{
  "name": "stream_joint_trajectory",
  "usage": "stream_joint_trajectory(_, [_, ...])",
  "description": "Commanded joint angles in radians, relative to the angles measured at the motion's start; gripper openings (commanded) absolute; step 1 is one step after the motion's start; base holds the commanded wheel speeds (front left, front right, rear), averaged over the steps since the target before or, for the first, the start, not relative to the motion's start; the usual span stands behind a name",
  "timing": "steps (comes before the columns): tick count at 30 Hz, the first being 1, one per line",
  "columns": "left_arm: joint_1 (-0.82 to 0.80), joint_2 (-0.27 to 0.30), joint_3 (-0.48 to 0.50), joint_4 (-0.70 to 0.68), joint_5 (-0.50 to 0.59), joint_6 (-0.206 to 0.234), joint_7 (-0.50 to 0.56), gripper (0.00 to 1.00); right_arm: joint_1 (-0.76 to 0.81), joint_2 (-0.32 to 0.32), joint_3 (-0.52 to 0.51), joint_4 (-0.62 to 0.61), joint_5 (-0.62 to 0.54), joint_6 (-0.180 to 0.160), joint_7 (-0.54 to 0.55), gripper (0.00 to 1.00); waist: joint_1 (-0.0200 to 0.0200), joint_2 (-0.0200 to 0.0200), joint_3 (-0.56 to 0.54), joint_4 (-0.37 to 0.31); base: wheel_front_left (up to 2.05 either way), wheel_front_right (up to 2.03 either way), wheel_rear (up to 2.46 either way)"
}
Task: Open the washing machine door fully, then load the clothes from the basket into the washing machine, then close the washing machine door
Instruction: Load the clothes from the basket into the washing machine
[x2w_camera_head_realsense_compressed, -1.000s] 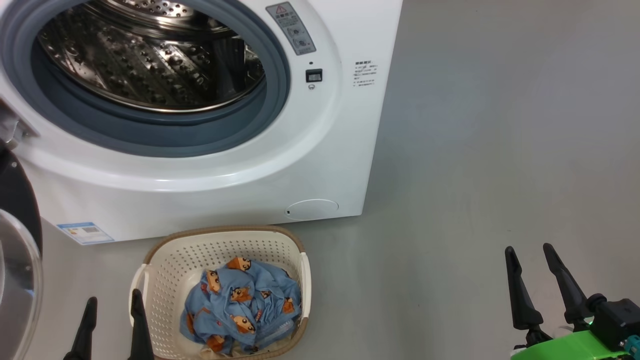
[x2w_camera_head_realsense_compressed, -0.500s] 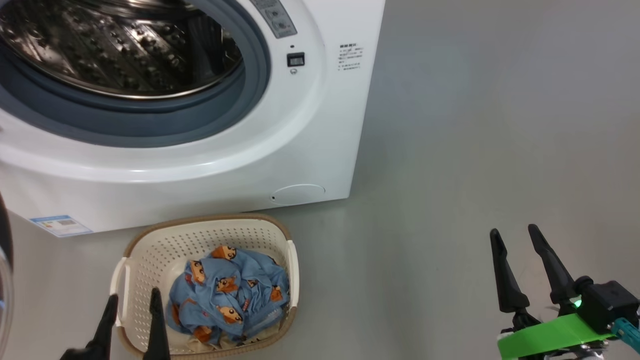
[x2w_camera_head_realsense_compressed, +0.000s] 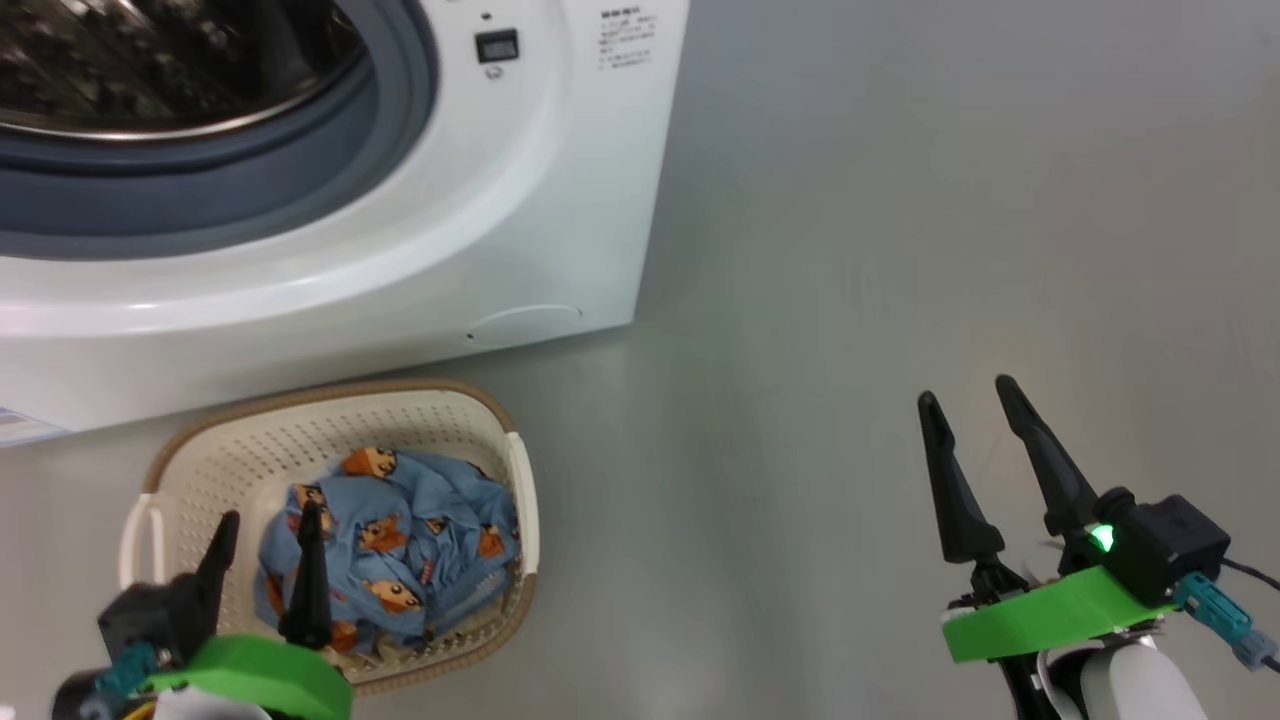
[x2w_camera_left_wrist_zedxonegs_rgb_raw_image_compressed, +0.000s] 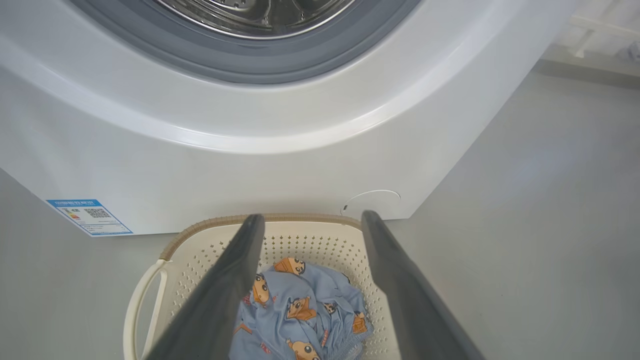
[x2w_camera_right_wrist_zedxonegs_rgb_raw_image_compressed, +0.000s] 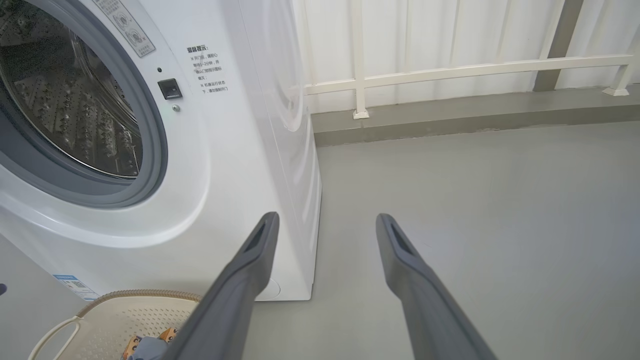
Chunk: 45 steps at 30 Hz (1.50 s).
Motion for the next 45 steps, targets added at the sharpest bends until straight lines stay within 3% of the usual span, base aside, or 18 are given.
stream_joint_trajectory(1, [-0.03, 0.021, 0.036, -0.01, -0.011, 0.001, 0.01, 1.0, -0.025, 0.002, 0.03, -0.023, -0.001, 0.002, -0.005, 1.0, 0.0, 0.0, 0.062, -0.046, 0.0, 0.0, 0.0])
stream_joint_trajectory(15, [-0.213, 0.089, 0.079, 0.131, -0.058, 0.035, 0.188, 1.0, -0.138, 0.004, 0.096, -0.028, 0.051, 0.002, -0.005, 1.0, 0.0, 0.0, 0.231, -0.103, 0.0, 0.0, 0.0])
stream_joint_trajectory(45, [-0.422, 0.169, 0.126, 0.455, -0.146, 0.045, 0.274, 1.0, -0.222, 0.004, 0.116, -0.043, 0.059, 0.002, -0.005, 1.0, 0.0, 0.0, 0.4, -0.141, 0.0, 0.0, 0.0])
